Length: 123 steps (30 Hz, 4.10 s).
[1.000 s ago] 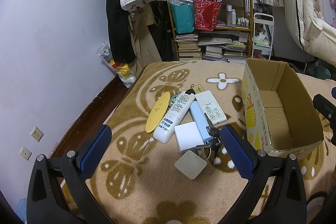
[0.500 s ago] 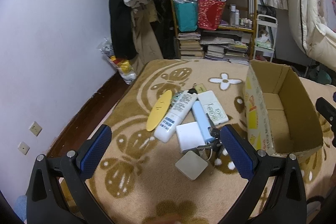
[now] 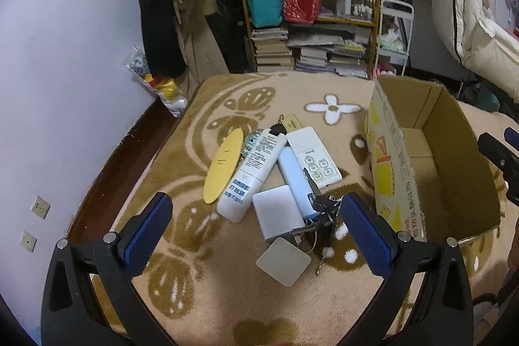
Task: Organize rigid objects
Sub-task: 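Clamp the box wall with the right tool while the left tool approaches the white square pad, then grasp the white square pad with the left tool and lift it, then carry the pad over the box and release it inside with the left tool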
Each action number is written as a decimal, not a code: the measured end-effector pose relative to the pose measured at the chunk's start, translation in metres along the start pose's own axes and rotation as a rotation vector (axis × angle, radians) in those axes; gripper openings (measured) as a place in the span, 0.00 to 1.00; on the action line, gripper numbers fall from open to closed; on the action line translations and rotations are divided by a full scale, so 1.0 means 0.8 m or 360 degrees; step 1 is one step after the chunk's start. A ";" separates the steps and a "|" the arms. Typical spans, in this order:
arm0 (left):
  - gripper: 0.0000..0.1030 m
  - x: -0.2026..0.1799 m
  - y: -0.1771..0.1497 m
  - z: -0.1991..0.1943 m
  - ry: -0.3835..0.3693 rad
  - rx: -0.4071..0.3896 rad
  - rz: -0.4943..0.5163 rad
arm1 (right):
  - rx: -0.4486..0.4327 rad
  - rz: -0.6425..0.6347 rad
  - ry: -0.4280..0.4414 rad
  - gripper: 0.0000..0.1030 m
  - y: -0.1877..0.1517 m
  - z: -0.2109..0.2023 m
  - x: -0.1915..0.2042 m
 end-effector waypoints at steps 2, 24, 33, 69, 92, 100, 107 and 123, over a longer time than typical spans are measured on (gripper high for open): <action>0.99 -0.001 0.001 0.014 0.0001 0.0042 0.0008 | 0.0050 0.0017 0.0006 1.00 0.004 0.011 -0.004; 0.99 -0.019 -0.023 0.101 -0.0027 0.0356 0.0099 | 0.0520 0.0139 -0.0063 0.80 -0.018 0.095 -0.061; 0.99 -0.036 -0.045 0.123 -0.0221 0.0542 0.0115 | 0.0581 0.0219 -0.0121 0.55 -0.027 0.104 -0.072; 0.58 -0.042 -0.075 0.142 -0.0261 0.0683 0.0163 | 0.0631 0.0086 -0.0102 0.12 -0.038 0.111 -0.054; 0.58 -0.067 0.009 0.011 -0.0131 0.0162 0.0201 | 0.0633 0.0087 -0.0098 0.12 -0.039 0.113 -0.055; 0.58 -0.124 0.052 -0.003 -0.0171 0.0056 0.0290 | 0.0635 0.0083 -0.0100 0.12 -0.039 0.112 -0.055; 0.59 -0.167 0.082 -0.006 -0.0259 -0.0016 0.0312 | 0.0636 0.0082 -0.0098 0.12 -0.039 0.112 -0.055; 0.59 -0.203 0.083 0.045 -0.0475 0.0134 0.0200 | 0.0637 0.0097 -0.0091 0.12 -0.041 0.113 -0.056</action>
Point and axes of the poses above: each gripper's, at about its wrist camera, not at the fingertips, and z roughly the way its jaws point, x to its left, y to its top, the point moved 4 cm from there along z, roughly the way its jaws point, and after that the axes turned 6 degrees about z, right-handed, at the moved point
